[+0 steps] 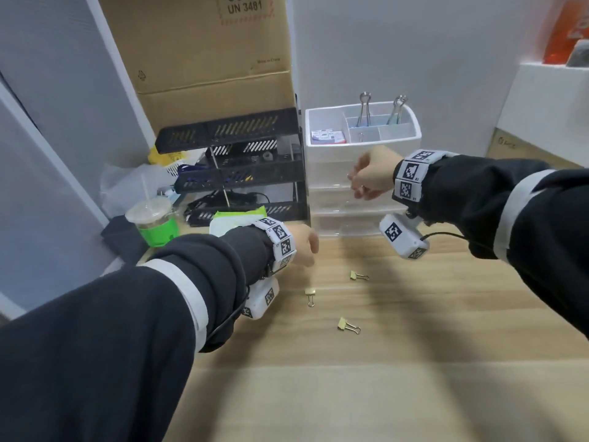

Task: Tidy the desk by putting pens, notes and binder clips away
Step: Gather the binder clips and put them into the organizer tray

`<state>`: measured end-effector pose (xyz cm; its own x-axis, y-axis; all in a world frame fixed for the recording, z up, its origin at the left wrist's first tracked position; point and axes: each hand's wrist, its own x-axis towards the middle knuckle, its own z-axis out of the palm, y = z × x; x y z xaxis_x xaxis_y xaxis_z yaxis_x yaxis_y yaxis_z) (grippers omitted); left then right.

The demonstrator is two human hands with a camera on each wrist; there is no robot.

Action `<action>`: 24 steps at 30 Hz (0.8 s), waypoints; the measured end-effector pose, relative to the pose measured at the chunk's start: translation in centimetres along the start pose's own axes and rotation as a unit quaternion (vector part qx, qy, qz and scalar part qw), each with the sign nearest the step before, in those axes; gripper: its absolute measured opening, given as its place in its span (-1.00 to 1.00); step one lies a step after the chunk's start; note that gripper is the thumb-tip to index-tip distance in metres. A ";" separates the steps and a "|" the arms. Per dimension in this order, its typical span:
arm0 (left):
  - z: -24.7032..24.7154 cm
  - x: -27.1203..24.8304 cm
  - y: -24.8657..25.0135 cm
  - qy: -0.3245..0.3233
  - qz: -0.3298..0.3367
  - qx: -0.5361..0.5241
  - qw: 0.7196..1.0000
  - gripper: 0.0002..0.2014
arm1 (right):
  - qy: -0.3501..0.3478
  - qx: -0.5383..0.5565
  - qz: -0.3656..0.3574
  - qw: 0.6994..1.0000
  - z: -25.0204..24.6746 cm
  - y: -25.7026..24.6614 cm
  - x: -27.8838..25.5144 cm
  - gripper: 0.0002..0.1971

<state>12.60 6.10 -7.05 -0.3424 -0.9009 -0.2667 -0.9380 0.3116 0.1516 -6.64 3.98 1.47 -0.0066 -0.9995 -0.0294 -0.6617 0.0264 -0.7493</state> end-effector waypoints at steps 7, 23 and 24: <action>4.2 -1.2 0.9 -0.046 0.010 -0.029 0.998 -0.63 | -0.133 -0.277 0.017 0.952 8.1 7.9 -3.1 -0.75; 4.7 -4.3 1.9 -0.023 -0.061 0.015 0.998 -0.76 | -0.199 -0.184 -0.095 0.958 10.4 7.8 -10.3 -0.81; 4.7 -4.5 2.0 -0.023 -0.062 0.018 0.998 -0.76 | -0.200 -0.183 -0.104 0.957 10.8 7.9 -10.6 -0.80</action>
<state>11.99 12.16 -10.03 -0.2252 -0.9184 -0.3254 -0.9743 0.2106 0.0801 -3.68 14.94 -11.31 0.3926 -0.8953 -0.2105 -0.8362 -0.2522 -0.4870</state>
